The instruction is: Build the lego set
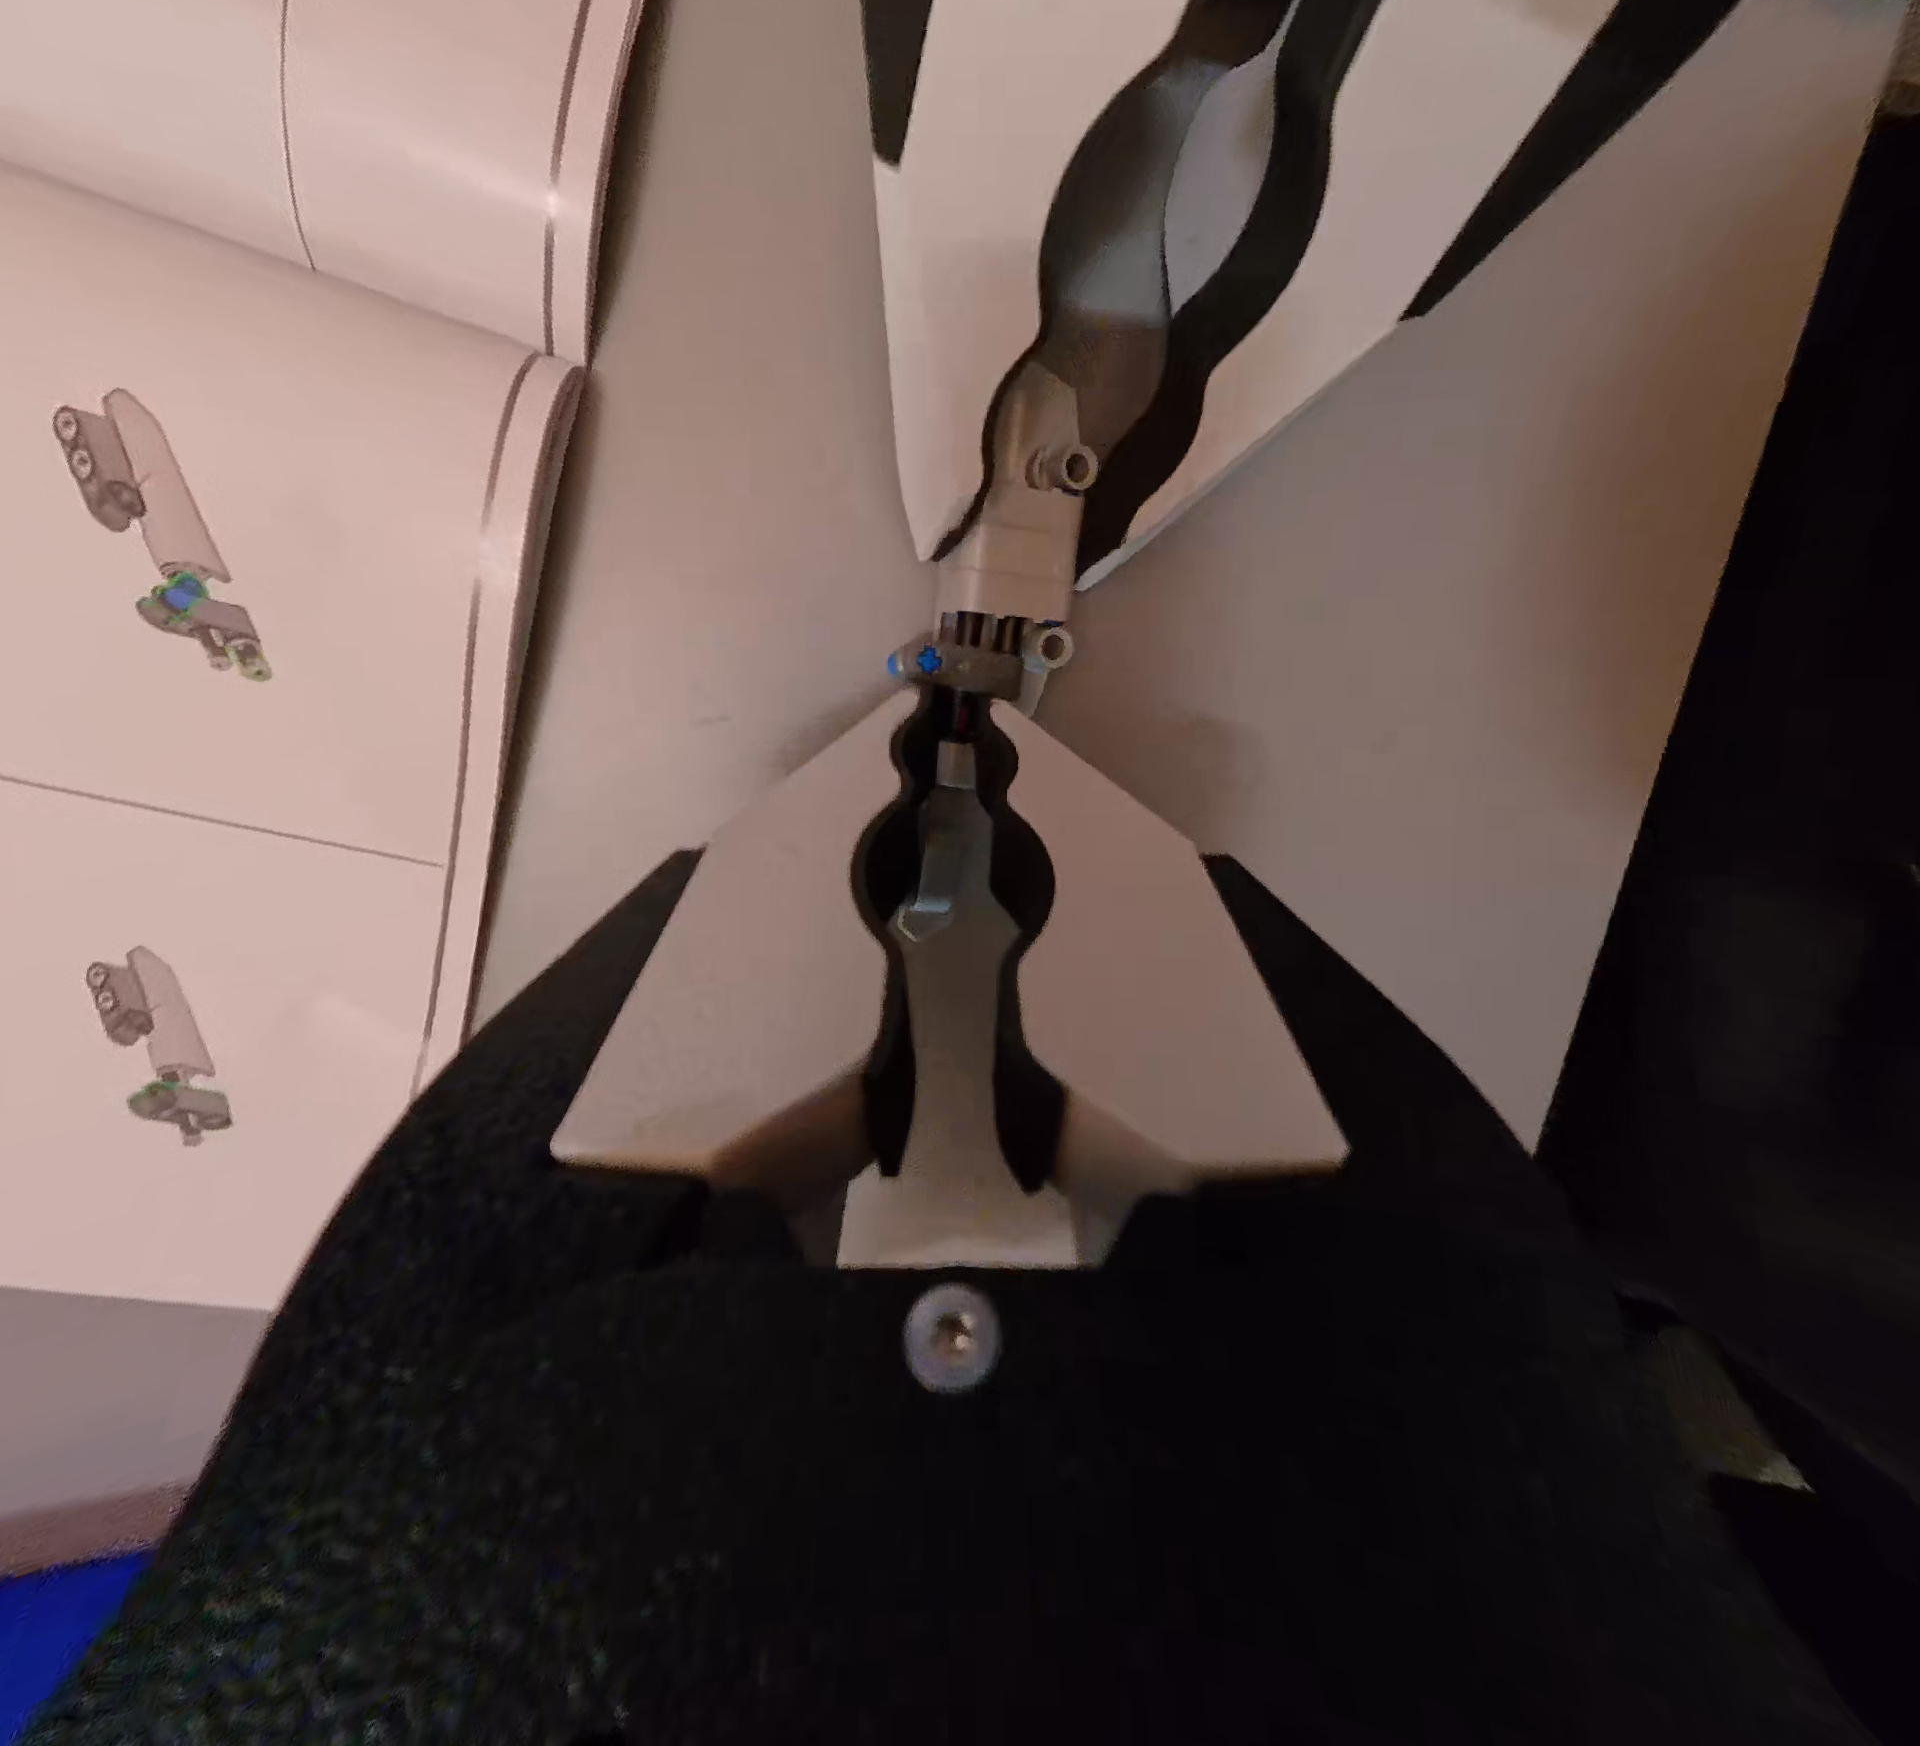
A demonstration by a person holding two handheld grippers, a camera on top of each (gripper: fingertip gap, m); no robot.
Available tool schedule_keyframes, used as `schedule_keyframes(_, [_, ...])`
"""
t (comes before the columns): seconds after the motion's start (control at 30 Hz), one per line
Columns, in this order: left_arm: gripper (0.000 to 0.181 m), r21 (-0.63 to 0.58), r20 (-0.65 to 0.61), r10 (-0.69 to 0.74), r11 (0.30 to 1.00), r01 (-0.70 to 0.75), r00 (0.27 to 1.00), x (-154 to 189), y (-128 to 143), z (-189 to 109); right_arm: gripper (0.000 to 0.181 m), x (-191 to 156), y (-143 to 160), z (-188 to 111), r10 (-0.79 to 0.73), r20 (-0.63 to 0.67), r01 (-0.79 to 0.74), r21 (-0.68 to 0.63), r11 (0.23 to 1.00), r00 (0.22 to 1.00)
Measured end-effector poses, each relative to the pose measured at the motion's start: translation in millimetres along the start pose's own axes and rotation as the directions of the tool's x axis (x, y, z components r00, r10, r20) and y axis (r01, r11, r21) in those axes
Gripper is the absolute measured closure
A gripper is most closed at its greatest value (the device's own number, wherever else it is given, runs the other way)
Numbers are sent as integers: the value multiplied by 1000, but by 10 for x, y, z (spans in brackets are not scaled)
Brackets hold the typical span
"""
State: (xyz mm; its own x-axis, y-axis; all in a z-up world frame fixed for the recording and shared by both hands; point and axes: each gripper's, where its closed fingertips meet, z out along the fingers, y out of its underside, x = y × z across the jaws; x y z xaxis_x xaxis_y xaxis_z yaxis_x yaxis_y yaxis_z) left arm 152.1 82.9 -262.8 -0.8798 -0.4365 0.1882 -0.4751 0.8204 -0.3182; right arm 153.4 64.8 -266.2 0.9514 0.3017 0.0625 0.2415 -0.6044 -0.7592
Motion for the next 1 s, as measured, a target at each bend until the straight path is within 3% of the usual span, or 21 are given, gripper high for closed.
schedule_keyframes(0.07, [179, -19, 6, -3, 1000, 3, 1000, 1, 1, 0, 158, 0, -1, 0, -2, -2, 2, 0, 1000, 1000])
schedule_keyframes(0.13, [179, -6, 36, 103, 995, -103, 994, -7, 3, 5, 158, 0, 0, 0, 2, 1, -2, 0, 1000, 1000])
schedule_keyframes(0.3, [174, 138, 107, 230, 960, -244, 967, -6, -3, 6, 158, 0, 0, 1, 3, 1, -3, 0, 1000, 1000])
schedule_keyframes(0.47, [167, 249, 130, 269, 923, -294, 954, 24, 7, 2, 158, -2, 1, 1, -7, -6, 7, 0, 1000, 1000])
schedule_keyframes(0.73, [156, 329, 213, 317, 867, -374, 924, -4, -12, 34, 158, -3, 2, 1, -10, -8, 10, 0, 1000, 1000])
schedule_keyframes(1.0, [156, 422, 189, 324, 826, -375, 927, 13, -24, 39, 158, -2, 3, 1, -6, -7, 6, 1, 1000, 1000])
